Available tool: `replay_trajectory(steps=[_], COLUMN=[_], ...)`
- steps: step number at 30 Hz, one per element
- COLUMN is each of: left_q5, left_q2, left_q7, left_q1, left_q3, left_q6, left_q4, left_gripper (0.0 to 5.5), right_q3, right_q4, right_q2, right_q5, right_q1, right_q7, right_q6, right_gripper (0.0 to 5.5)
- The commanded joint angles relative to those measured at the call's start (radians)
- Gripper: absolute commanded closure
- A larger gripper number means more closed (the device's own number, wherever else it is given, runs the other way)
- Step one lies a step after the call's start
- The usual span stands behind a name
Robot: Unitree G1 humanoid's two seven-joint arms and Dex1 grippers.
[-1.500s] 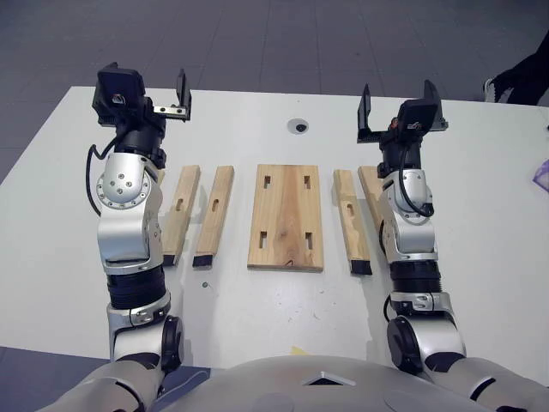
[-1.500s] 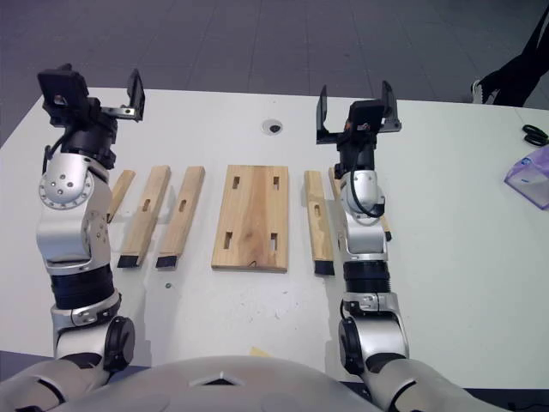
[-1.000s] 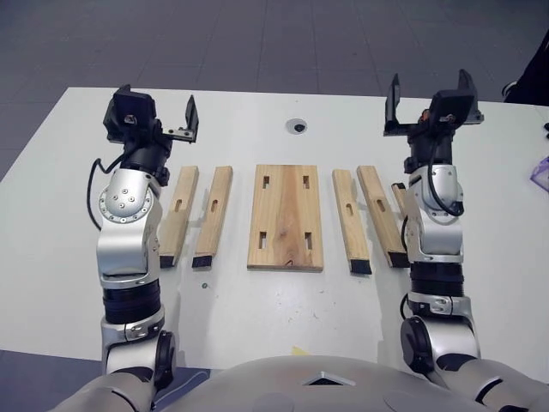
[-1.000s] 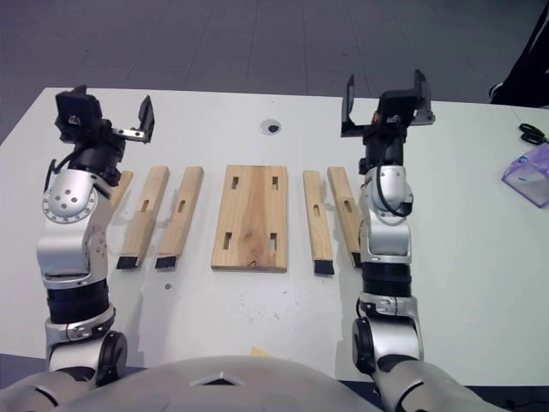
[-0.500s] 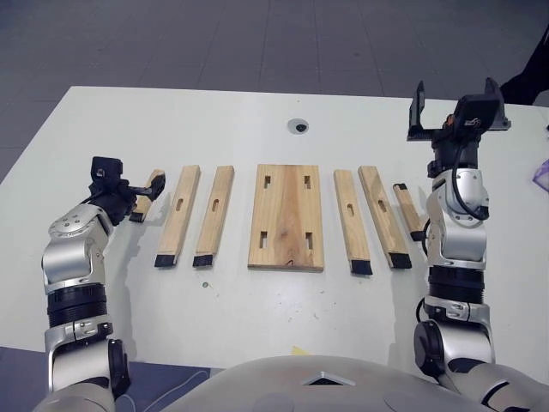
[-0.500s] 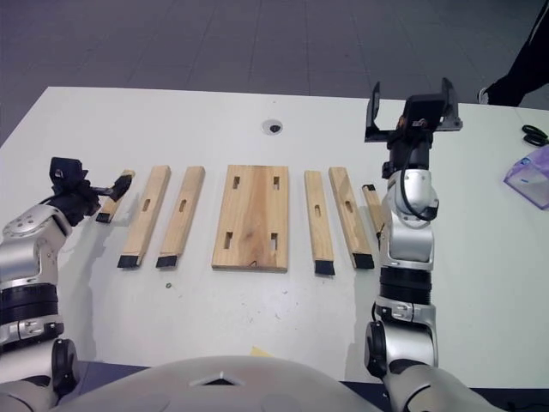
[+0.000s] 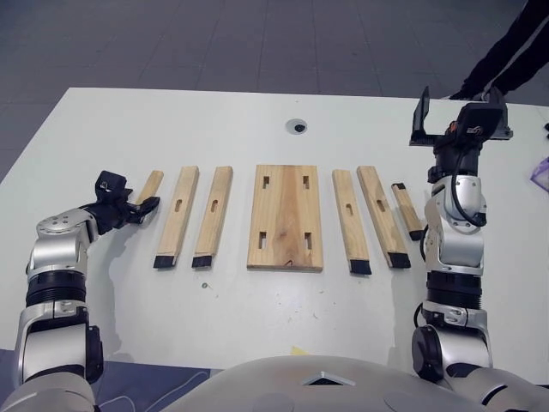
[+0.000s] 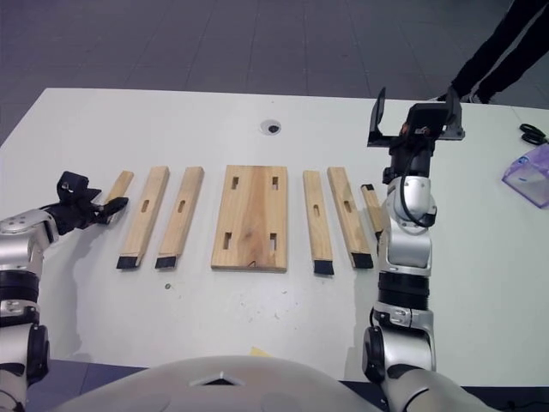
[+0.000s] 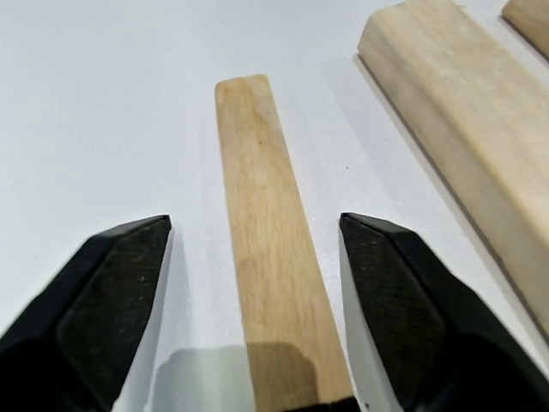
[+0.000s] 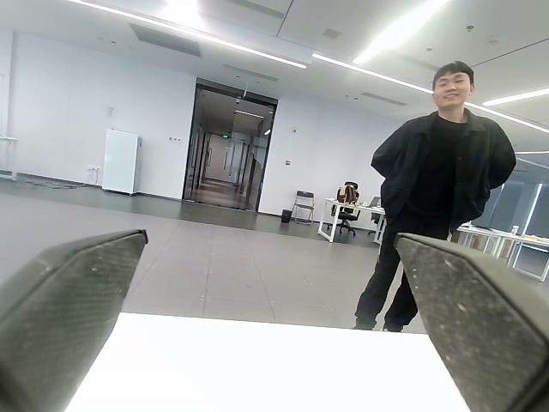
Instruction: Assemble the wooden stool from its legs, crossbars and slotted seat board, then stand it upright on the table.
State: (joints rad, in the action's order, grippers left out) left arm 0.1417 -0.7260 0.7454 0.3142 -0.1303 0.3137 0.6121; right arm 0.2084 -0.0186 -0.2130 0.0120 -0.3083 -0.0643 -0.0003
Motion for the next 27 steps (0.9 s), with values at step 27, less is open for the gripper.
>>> replay_trajectory(steps=[27], left_q5=[0.167], left_q2=[0.237], left_q7=[-0.243], left_q1=[0.142], left_q3=[-0.025], left_q6=[-0.050], left_q4=[-0.623], left_gripper=[4.19], right_q3=[-0.071], right_q4=[-0.210], right_q2=[0.121], right_q5=[-0.622], right_q1=[-0.052], right_q7=[0.313], right_q6=[0.450], right_gripper=[0.10])
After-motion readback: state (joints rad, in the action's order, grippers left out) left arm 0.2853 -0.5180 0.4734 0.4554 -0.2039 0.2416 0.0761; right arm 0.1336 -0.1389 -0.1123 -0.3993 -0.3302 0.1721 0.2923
